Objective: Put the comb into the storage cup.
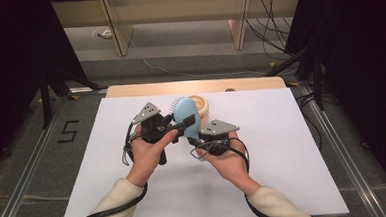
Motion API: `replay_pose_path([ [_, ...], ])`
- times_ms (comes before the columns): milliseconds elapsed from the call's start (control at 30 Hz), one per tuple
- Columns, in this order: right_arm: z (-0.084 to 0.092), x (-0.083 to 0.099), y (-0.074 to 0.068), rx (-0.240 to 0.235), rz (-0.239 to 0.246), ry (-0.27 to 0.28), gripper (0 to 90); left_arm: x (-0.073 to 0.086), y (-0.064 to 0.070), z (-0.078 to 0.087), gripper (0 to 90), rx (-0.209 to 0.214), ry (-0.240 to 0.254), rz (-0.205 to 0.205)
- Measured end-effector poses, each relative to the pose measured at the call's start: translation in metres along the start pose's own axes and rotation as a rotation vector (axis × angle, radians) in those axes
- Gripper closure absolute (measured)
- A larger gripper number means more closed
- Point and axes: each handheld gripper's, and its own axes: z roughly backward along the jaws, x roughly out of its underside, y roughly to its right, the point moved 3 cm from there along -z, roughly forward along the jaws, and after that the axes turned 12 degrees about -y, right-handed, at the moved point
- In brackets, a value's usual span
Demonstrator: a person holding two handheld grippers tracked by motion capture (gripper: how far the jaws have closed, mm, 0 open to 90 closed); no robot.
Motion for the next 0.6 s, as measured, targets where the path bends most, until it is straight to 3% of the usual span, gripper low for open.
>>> replay_pose_path([
  [100,0.0007,-0.0009,-0.0008,-0.006,0.001,0.004,68.7,-0.0013,0.0009,0.0011,49.6,-0.002,-0.005,-0.013],
  [233,0.0013,-0.0021,-0.0011,-0.015,-0.009,0.005,59.9,-0.0013,0.002,0.0012,49.8,-0.028,-0.015,-0.05],
  [333,-0.0003,-0.0021,0.0001,-0.037,-0.028,0.001,43.3,-0.0016,0.0025,0.0016,49.8,-0.032,-0.018,-0.066],
  [367,-0.0003,-0.0021,0.0001,-0.037,-0.028,0.001,43.3,-0.0019,0.0028,0.0019,49.8,-0.037,-0.018,-0.077],
  [467,-0.0014,-0.0013,-0.0004,-0.052,-0.036,0.001,32.7,-0.0028,0.0022,0.0038,49.7,-0.05,-0.02,-0.092],
  [500,-0.0017,-0.0012,-0.0007,-0.045,-0.026,0.002,24.5,-0.0036,0.001,0.0052,49.7,-0.056,-0.017,-0.096],
  [567,-0.0017,-0.0012,-0.0007,-0.044,-0.023,0.003,22.0,-0.004,0.0005,0.006,49.7,-0.057,-0.016,-0.095],
  [600,-0.0016,-0.0011,-0.0004,-0.052,-0.031,0.009,16.3,-0.0046,-0.0001,0.0068,49.7,-0.059,-0.015,-0.098],
])
